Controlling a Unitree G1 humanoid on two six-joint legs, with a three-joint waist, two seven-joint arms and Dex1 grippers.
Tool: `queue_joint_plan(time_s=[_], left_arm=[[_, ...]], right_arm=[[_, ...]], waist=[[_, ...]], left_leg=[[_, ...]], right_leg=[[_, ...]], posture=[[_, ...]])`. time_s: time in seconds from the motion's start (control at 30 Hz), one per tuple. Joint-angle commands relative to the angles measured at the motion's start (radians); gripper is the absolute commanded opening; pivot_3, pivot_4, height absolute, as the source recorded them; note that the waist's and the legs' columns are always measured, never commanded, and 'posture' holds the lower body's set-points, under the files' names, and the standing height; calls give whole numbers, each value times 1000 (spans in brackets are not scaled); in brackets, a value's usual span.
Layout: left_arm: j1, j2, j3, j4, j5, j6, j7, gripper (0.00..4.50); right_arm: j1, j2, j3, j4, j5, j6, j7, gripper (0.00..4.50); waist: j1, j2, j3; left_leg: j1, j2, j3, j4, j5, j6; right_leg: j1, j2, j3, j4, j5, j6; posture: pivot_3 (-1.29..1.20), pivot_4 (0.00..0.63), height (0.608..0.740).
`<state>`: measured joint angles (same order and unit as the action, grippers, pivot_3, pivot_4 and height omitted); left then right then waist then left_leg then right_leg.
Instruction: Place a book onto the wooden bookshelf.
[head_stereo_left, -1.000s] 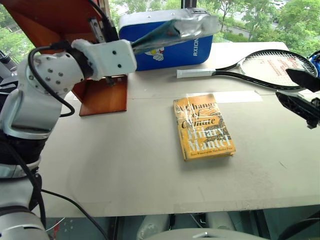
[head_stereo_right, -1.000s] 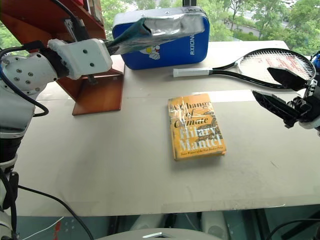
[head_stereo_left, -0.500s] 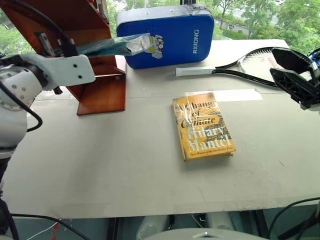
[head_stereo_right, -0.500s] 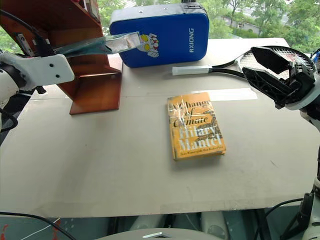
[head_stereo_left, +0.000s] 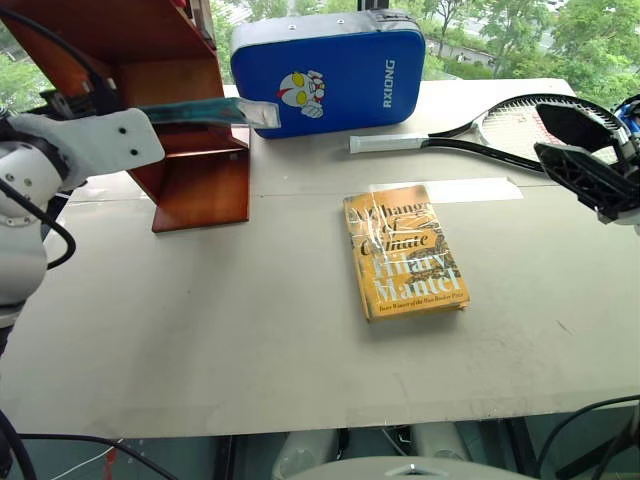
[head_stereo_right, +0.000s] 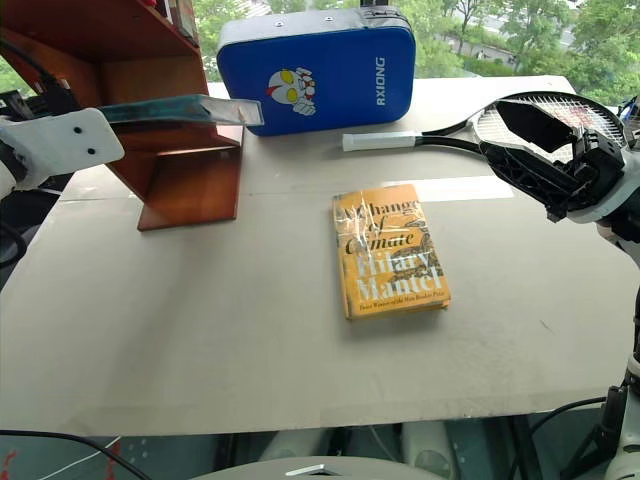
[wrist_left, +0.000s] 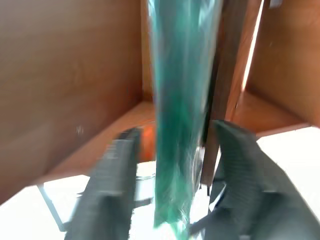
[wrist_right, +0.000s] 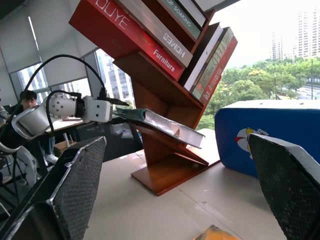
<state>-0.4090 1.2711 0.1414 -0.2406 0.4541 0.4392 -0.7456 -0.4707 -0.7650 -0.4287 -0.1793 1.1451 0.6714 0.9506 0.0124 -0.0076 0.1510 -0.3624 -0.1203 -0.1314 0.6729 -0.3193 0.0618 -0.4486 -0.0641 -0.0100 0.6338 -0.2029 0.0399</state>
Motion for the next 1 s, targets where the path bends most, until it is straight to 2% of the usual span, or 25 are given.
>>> queue_joint_plan(time_s=[0.03, 0.23, 0.37, 0.43, 0.6, 0.73, 0.77, 0.83, 0.93, 1.0], left_arm=[[-9, 21, 38, -24, 27, 48, -5, 4333], [36, -8, 112, -85, 29, 119, 0, 4427], [86, -116, 207, -189, -16, 162, 20, 4427], [131, -161, 266, -221, -10, 107, 68, 4427], [279, -370, 395, -300, -89, -61, 179, 4427], [350, -637, 354, -323, -230, -162, 281, 4427], [351, -707, 335, -323, -263, -183, 313, 4051], [337, -819, 257, -291, -306, -216, 352, 3731], [248, -938, 130, -149, -299, -306, 429, 2186], [187, -952, 34, -26, -261, -409, 444, 1071]], right_arm=[[-2, -3, -36, -26, 7, -13, -5, 4500], [-16, 2, -24, 6, -11, -23, 9, 4500], [-24, 5, -15, 33, -28, -28, 28, 4500], [-23, 7, -10, 47, -42, -32, 42, 4500], [-24, 12, -3, 66, -66, -39, 61, 4500], [-20, 12, -6, 69, -76, -41, 70, 4500], [-17, 13, -8, 66, -79, -42, 70, 4500], [-6, 15, -16, 55, -78, -41, 63, 4500], [14, 16, -29, 27, -71, -37, 48, 4500], [27, 17, -41, 11, -64, -35, 30, 4500]], waist=[[0, 0, 0], [-1, 0, 0], [1, 0, 0], [1, 0, 0], [2, 2, -1], [6, 3, -3], [8, 2, -3], [16, 1, -4], [32, 0, -5], [40, 0, -5]], left_leg=[[0, 0, 0, 0, 0, 0], [0, 0, 0, 1, 0, 0], [0, 0, 1, 3, 0, 0], [0, 0, 1, 4, 0, 0], [0, 0, 2, 6, 0, 0], [1, 0, 2, 10, 0, 0], [0, 0, 2, 12, 0, 0], [0, 0, 1, 14, 0, 0], [1, 0, 1, 16, 0, 0], [2, 0, 1, 16, 0, 0]], right_leg=[[0, 0, 0, 0, 0, 0], [0, 0, 0, 2, 0, 0], [0, 0, 0, 2, 0, 0], [0, 0, 0, 3, 0, 0], [0, 0, 1, 4, 0, -1], [2, -1, 1, 6, 1, -1], [2, -1, 0, 7, 1, -1], [3, -1, 0, 8, 2, -1], [5, -1, -1, 8, 4, -1], [5, -1, -1, 8, 5, -2]], posture=[[0, 150, 740], [0, 150, 740], [0, 150, 740], [0, 150, 740], [0, 150, 740], [0, 150, 740], [0, 150, 740], [0, 150, 740], [0, 150, 740], [0, 150, 740]])
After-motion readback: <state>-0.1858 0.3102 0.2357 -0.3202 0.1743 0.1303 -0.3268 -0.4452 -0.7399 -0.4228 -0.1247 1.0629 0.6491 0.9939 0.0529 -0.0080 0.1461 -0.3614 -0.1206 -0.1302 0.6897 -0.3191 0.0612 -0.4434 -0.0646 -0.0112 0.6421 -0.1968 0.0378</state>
